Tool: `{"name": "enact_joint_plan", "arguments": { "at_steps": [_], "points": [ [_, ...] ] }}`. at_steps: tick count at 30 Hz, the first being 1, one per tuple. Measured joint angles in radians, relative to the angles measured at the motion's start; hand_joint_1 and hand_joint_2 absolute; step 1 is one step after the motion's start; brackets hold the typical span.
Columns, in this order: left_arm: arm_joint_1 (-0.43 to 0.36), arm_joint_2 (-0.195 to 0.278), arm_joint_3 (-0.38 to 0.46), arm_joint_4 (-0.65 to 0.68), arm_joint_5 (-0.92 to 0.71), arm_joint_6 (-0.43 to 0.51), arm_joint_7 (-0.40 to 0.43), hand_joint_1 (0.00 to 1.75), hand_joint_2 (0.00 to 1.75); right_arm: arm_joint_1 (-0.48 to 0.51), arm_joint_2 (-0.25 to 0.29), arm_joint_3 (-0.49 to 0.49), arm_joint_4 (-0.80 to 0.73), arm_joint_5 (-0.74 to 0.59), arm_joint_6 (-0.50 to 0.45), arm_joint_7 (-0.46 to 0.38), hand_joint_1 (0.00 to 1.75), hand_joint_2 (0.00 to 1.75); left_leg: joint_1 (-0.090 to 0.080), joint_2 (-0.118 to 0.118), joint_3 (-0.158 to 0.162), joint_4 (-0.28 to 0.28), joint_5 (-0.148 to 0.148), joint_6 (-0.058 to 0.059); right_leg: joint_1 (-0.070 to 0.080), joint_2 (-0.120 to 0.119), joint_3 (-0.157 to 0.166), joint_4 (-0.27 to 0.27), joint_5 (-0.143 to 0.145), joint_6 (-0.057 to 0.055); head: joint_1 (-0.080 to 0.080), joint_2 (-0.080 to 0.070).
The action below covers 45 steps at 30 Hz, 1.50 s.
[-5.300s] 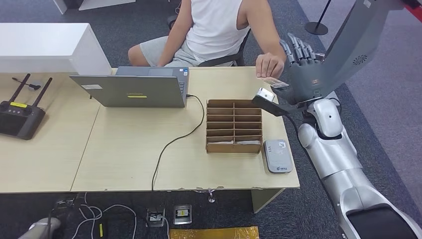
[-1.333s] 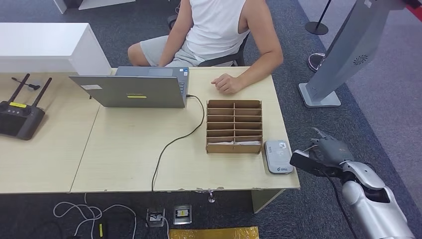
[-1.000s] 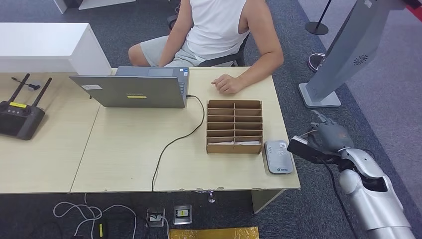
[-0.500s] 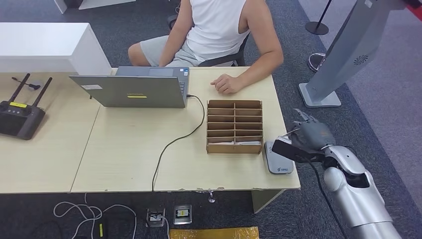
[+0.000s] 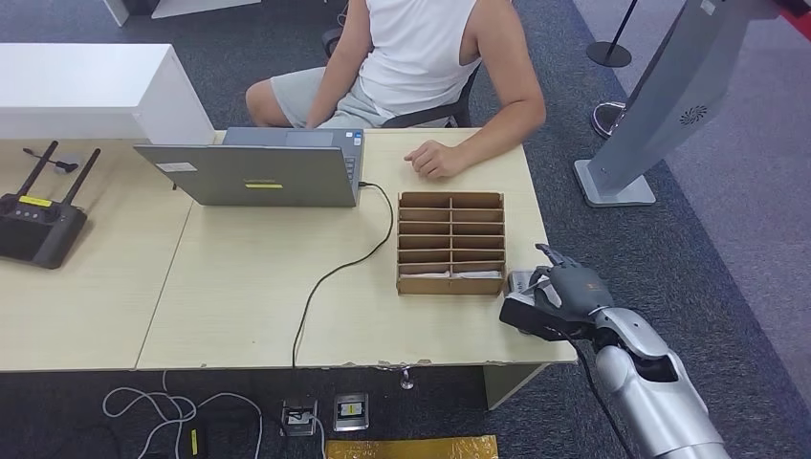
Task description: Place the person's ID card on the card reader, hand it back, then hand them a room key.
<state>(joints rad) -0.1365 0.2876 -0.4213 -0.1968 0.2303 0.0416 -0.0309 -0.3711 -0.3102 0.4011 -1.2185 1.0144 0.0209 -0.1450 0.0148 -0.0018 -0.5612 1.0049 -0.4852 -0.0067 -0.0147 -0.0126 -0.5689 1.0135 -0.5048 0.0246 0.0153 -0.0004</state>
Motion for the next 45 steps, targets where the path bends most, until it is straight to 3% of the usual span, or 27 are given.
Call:
{"name": "enact_joint_plan", "arguments": {
  "at_steps": [31, 45],
  "points": [
    [0.001, -0.007, -0.001, 0.000, -0.004, 0.004, 0.018, 0.00, 0.00, 0.004, 0.002, -0.010, 0.047, -0.017, -0.032, -0.020, 1.75, 1.75, 0.000, 0.001, 0.002, 0.000, 0.000, 0.000, 0.000, 0.002, 0.001, 0.000, 0.000, 0.000, 0.000, 0.000],
    [0.001, -0.011, -0.003, 0.000, -0.022, 0.012, 0.001, 0.00, 0.00, -0.246, -0.019, -0.064, 0.046, -0.009, -0.035, -0.059, 1.75, 1.75, 0.000, 0.001, 0.002, 0.000, 0.001, 0.000, 0.000, 0.002, 0.001, 0.000, 0.001, 0.000, 0.000, 0.000]
  ]
}}
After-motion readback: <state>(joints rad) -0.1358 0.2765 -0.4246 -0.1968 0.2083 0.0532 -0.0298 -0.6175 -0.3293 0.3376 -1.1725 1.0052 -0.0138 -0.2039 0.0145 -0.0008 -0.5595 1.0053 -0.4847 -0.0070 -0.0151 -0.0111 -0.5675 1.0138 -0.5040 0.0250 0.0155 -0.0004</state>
